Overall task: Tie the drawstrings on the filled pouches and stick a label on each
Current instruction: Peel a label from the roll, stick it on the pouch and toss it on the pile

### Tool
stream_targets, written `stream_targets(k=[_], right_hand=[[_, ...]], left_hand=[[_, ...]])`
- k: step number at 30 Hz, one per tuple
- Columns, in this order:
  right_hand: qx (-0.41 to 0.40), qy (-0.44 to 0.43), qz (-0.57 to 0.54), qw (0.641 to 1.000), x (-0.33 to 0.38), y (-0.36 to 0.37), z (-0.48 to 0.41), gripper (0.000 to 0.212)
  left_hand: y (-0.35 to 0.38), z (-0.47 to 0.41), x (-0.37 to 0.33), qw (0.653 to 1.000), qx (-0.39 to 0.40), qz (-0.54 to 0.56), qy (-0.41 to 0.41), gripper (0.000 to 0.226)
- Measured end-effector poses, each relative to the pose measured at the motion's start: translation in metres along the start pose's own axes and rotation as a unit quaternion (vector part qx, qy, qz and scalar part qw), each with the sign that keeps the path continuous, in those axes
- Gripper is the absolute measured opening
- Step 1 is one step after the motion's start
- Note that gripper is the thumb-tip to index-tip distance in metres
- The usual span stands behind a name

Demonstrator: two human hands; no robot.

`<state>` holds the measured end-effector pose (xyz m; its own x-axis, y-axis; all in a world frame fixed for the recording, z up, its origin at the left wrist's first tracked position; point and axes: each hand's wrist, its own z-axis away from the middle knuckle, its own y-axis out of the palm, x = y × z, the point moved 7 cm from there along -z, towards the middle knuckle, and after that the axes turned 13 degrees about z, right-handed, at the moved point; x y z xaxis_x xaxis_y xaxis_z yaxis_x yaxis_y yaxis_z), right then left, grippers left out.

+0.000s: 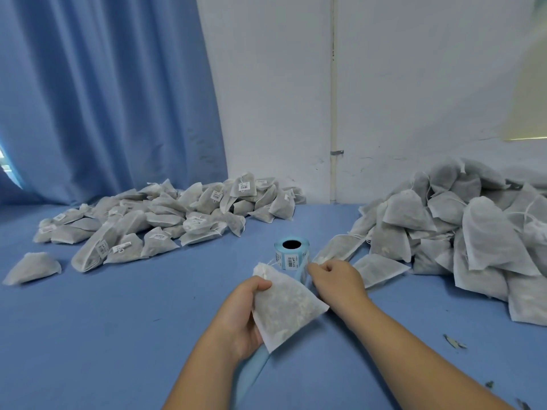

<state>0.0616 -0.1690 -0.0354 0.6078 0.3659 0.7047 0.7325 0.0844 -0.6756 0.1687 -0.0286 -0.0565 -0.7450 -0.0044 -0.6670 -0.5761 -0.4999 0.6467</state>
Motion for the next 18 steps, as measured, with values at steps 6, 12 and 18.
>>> stream_targets(k=[6, 12, 18], right_hand=[[0.018, -0.009, 0.040, 0.999, 0.005, 0.009, -0.002, 0.026], [0.028, 0.026, -0.045, 0.998, -0.006, -0.001, 0.003, 0.030], [-0.010, 0.003, -0.067, 0.998, -0.007, -0.048, 0.021, 0.017]], left_hand=[[0.000, -0.004, 0.001, 1.000, 0.006, -0.012, -0.005, 0.028], [-0.002, -0.007, -0.001, 0.999, 0.008, -0.037, -0.001, 0.028], [-0.005, -0.001, -0.017, 0.986, -0.056, -0.129, 0.092, 0.020]])
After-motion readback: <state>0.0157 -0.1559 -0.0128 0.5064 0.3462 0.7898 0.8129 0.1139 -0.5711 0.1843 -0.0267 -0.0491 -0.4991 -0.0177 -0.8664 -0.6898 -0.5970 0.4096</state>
